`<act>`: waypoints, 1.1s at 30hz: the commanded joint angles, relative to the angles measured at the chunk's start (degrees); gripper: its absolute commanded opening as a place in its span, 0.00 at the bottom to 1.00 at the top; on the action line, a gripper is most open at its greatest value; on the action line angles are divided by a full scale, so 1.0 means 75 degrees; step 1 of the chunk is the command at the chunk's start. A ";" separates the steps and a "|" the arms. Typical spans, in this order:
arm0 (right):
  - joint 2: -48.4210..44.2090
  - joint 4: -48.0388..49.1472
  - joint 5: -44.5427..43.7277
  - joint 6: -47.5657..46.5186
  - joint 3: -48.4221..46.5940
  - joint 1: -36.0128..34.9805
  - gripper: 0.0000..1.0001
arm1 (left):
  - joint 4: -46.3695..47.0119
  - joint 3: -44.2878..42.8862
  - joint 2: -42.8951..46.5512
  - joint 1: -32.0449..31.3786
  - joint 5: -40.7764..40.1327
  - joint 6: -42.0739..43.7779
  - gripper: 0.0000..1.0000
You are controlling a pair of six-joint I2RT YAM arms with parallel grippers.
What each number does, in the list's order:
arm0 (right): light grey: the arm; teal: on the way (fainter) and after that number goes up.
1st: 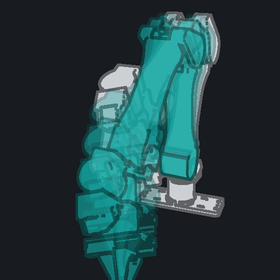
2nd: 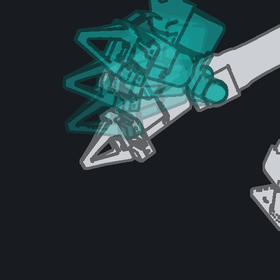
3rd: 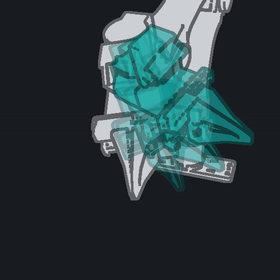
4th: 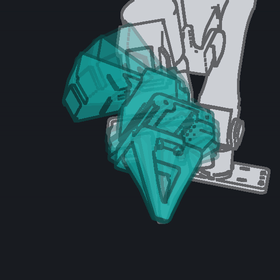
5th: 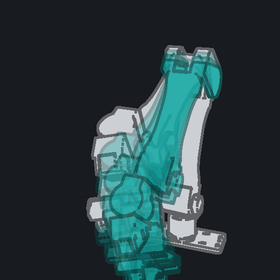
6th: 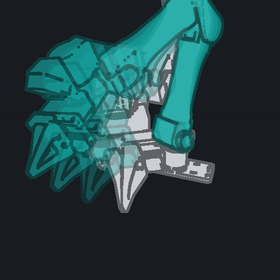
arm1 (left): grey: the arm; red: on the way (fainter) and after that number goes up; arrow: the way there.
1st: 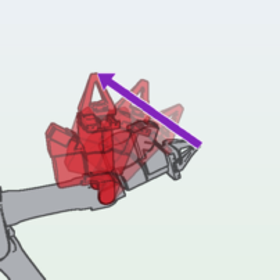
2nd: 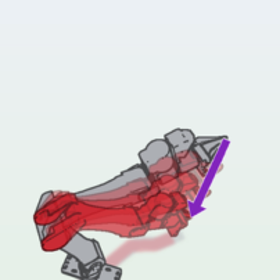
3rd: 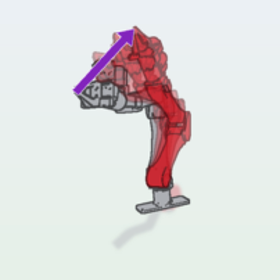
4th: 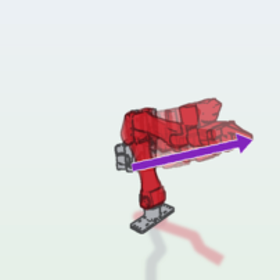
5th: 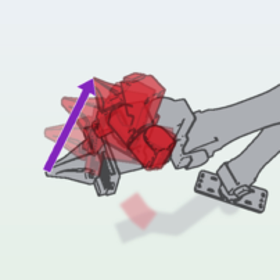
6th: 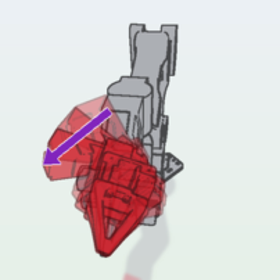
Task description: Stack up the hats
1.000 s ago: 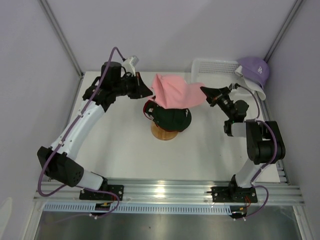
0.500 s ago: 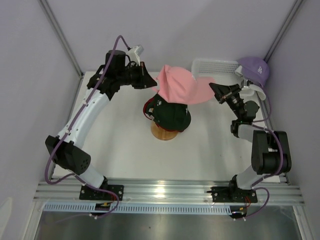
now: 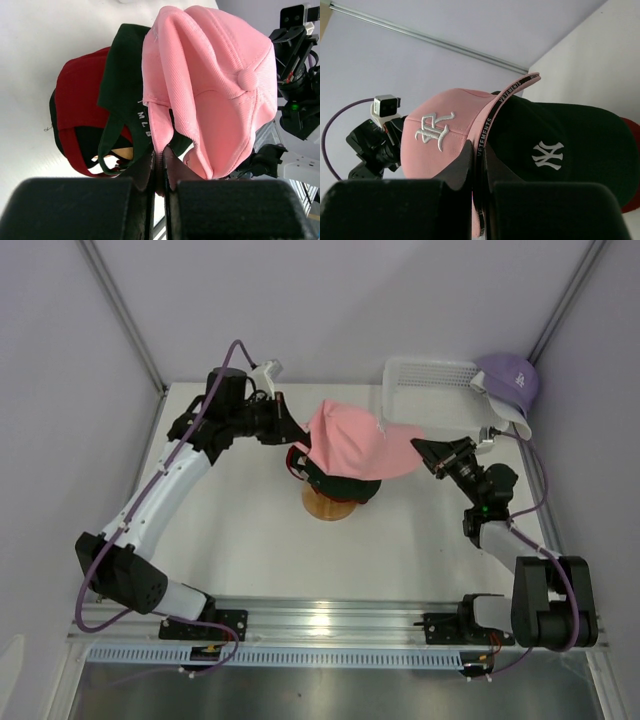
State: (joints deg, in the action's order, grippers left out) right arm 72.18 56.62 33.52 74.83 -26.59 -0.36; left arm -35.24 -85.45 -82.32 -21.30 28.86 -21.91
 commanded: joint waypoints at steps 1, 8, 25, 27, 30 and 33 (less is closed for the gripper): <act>0.0369 -0.0777 -0.0672 -0.1095 0.0461 0.0107 0.00 | 0.0387 0.0177 0.0453 0.0180 -0.0684 0.0062 0.04; 0.2548 0.1131 -0.0251 -0.0522 0.0827 0.0353 0.00 | 0.0516 0.0354 0.0348 0.0203 -0.0953 0.0086 0.02; 0.6207 0.3807 0.0230 0.0067 0.0276 0.0072 0.00 | 0.0926 0.2639 0.1214 0.0965 -0.0907 -0.0641 0.01; 0.6278 0.3642 0.0230 -0.0039 0.0229 0.0072 0.00 | 0.0832 0.2663 0.1238 0.0977 -0.0802 -0.0688 0.01; 0.6477 0.3327 0.0207 -0.0262 0.0077 -0.0151 0.00 | 0.0844 0.2686 0.1238 0.0977 -0.0474 -0.0851 0.01; 0.6781 0.3348 0.0195 -0.0274 -0.0146 -0.0151 0.00 | 0.0903 0.2511 0.1192 0.0965 -0.0414 -0.0887 0.01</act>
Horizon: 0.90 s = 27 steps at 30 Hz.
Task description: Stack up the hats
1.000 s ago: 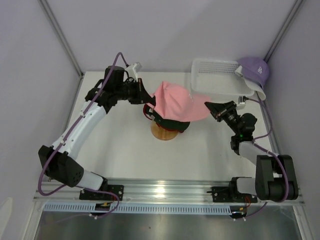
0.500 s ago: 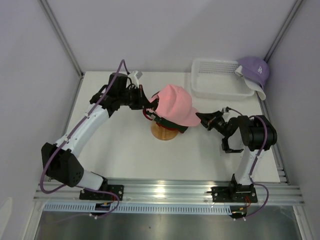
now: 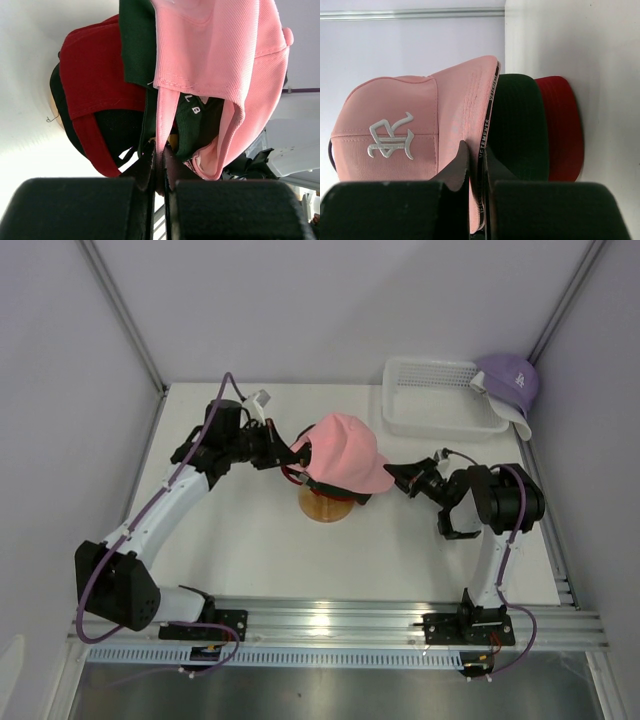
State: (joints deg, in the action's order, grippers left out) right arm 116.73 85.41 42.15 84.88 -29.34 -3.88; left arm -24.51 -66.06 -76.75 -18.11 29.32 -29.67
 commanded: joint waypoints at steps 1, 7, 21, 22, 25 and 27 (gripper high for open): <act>0.0924 -0.0431 -0.0933 -0.1556 0.0151 0.0330 0.00 | -0.0610 -0.0260 0.0379 0.0539 -0.0580 0.0148 0.01; 0.1101 -0.0418 -0.0839 -0.1263 -0.0341 0.0330 0.00 | -0.0705 -0.1222 0.0307 0.0528 -0.0640 -0.0086 0.02; 0.0877 -0.1719 -0.0488 -0.1286 -0.1044 0.0435 0.00 | 0.3042 -0.0205 0.0846 0.0059 -0.0324 -0.1470 0.58; 0.0936 -0.1685 -0.0441 -0.1251 -0.1114 0.0447 0.00 | 0.3428 -0.0006 0.0858 0.0036 -0.0184 -0.1551 0.60; 0.0913 -0.1649 -0.0300 -0.1228 -0.1127 0.0435 0.00 | 0.4287 0.0393 0.0952 0.0024 -0.0124 -0.1622 0.63; 0.0843 -0.1742 -0.0253 -0.1321 -0.1127 0.0435 0.00 | 0.3986 0.0394 0.0975 0.0024 -0.0183 -0.1517 0.66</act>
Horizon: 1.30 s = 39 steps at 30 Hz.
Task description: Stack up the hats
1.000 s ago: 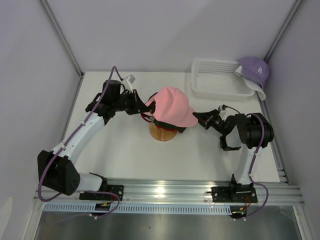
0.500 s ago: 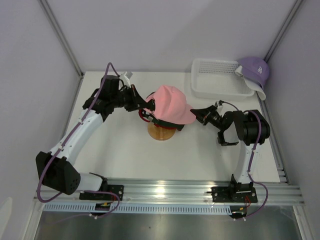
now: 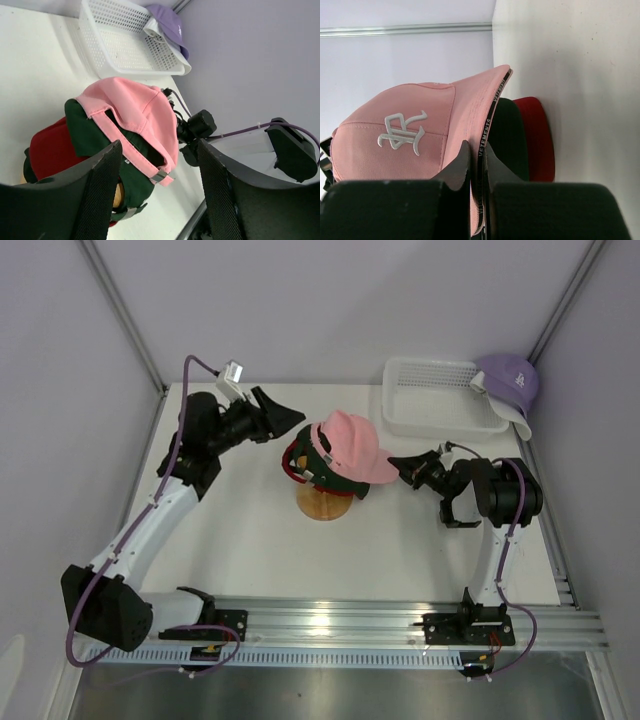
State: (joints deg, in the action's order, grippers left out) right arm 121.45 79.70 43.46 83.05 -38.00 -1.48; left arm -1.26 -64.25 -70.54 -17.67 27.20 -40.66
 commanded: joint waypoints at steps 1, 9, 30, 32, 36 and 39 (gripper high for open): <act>0.0167 -0.1133 -0.0416 -0.1146 0.0016 0.0126 0.00 | 0.0743 0.0152 0.0160 -0.0046 0.0077 0.0019 0.66; 0.0154 -0.1370 -0.0404 -0.1417 -0.0113 -0.0002 0.00 | 0.1078 0.1356 0.0254 -0.0339 0.0404 -0.1349 0.67; 0.0108 -0.1322 -0.0451 -0.1451 -0.0113 -0.0190 0.00 | 0.1776 0.1384 -0.0018 -0.0948 0.0078 -0.1881 0.55; 0.0061 -0.1322 -0.0440 -0.1475 -0.0136 -0.0213 0.00 | 0.1025 0.1278 0.0415 -0.0949 -0.0355 -0.1446 0.55; -0.0079 -0.1556 -0.0475 -0.1604 -0.0254 -0.0307 0.00 | 0.0695 0.1254 0.0874 -0.0949 -0.0920 -0.1211 0.57; -0.0161 -0.1709 -0.0510 -0.1698 -0.0324 -0.0389 0.00 | 0.1116 0.1406 0.0840 -0.0972 -0.0570 -0.1444 0.57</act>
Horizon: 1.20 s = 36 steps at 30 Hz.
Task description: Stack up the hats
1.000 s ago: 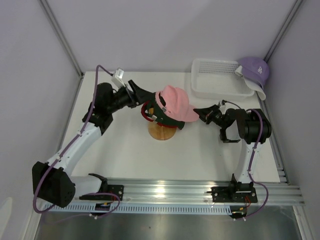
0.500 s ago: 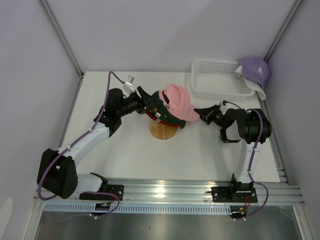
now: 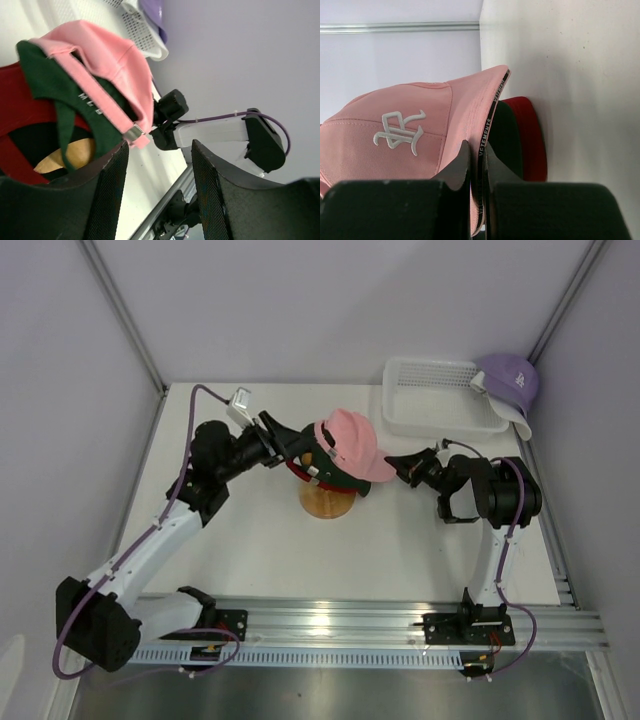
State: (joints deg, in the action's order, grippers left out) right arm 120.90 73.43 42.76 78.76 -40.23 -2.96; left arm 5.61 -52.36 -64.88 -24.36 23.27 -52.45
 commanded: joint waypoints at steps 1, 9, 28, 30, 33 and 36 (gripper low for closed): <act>-0.0101 -0.0884 -0.0440 -0.1127 -0.0039 -0.0214 0.00 | 0.0329 -0.0179 0.0038 -0.0138 0.0038 0.0056 0.57; -0.0194 -0.0966 -0.0510 -0.1138 -0.0050 -0.0273 0.00 | 0.1431 0.0242 -0.0794 -0.0643 0.0121 -0.0565 0.53; -0.0569 -0.1470 -0.0522 -0.1618 -0.0062 -0.0437 0.00 | 0.3751 0.1333 -0.1239 -0.0654 -0.0454 -0.1222 0.52; -0.0628 -0.1551 -0.0522 -0.1677 -0.0074 -0.0460 0.00 | 0.4218 0.1414 -0.1310 -0.0654 -0.0454 -0.1304 0.53; -0.0757 -0.1692 -0.0545 -0.1829 -0.0097 -0.0484 0.00 | 0.4886 0.1637 -0.1427 -0.0654 -0.0582 -0.1537 0.53; -0.0897 -0.1844 -0.0592 -0.2016 -0.0132 -0.0554 0.00 | 0.5706 0.2080 -0.1602 -0.0654 -0.0758 -0.1958 0.52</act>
State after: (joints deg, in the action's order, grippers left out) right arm 115.39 65.12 39.81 72.62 -40.69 -5.08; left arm 37.74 -39.59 -75.53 -29.12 20.56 -64.03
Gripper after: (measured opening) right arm 0.050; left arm 0.524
